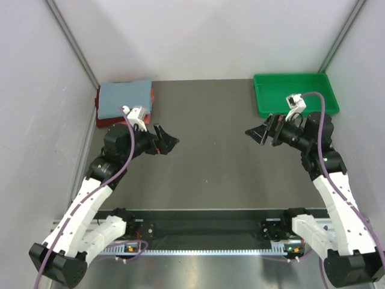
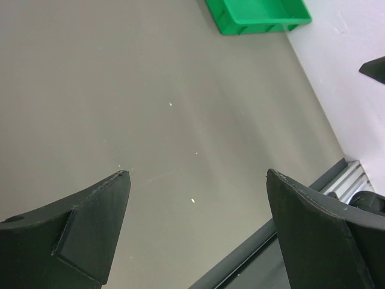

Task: Fold and stack the t-shirts
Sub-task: Neatly place the folded tshirt to the corner

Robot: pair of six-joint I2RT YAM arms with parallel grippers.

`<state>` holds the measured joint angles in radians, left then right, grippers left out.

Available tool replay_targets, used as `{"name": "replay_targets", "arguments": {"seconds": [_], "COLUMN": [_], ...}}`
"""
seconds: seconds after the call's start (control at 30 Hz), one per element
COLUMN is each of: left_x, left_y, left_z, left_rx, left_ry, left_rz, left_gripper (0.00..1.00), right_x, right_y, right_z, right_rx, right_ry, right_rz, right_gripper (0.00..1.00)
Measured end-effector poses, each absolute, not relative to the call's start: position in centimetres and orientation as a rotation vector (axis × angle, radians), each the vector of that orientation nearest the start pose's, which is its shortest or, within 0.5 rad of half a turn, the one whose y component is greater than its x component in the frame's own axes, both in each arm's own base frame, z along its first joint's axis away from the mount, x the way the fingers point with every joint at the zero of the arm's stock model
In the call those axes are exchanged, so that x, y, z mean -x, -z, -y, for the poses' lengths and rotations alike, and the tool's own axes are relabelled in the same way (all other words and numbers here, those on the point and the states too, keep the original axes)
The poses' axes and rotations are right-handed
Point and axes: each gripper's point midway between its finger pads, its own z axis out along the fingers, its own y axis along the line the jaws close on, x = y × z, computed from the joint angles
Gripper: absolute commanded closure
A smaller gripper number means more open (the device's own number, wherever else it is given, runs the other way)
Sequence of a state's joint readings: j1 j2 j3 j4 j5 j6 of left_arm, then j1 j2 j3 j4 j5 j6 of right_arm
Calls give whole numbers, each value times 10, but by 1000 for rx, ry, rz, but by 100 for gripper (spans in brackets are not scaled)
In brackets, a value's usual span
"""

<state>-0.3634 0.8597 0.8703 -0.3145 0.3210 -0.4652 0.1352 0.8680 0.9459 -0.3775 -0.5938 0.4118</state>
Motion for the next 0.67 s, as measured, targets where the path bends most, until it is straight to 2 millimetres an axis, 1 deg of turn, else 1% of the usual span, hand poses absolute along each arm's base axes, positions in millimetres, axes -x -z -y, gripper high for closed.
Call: {"name": "replay_targets", "arguments": {"seconds": [0.1,0.23,0.57,0.67], "left_x": [-255,-254,-254,-254], "left_y": [-276,-283,-284,-285], "left_z": [175,176,176,176], "left_rx": [-120,-114,-109,-109], "left_ry": [873,886,891,891], "left_rz": [-1926,-1900,-1898,-1897], "left_gripper": [1,1,1,1], "right_x": [-257,-256,-259,-258], "right_y": [-296,-298,-296,-291], "right_z": [-147,-147,-144,-143], "right_rx": [158,156,139,130], "right_ry": [-921,-916,-897,-890], "right_rz": [-1914,-1907,-1909,-1913], "right_gripper": [1,0,0,0]}}
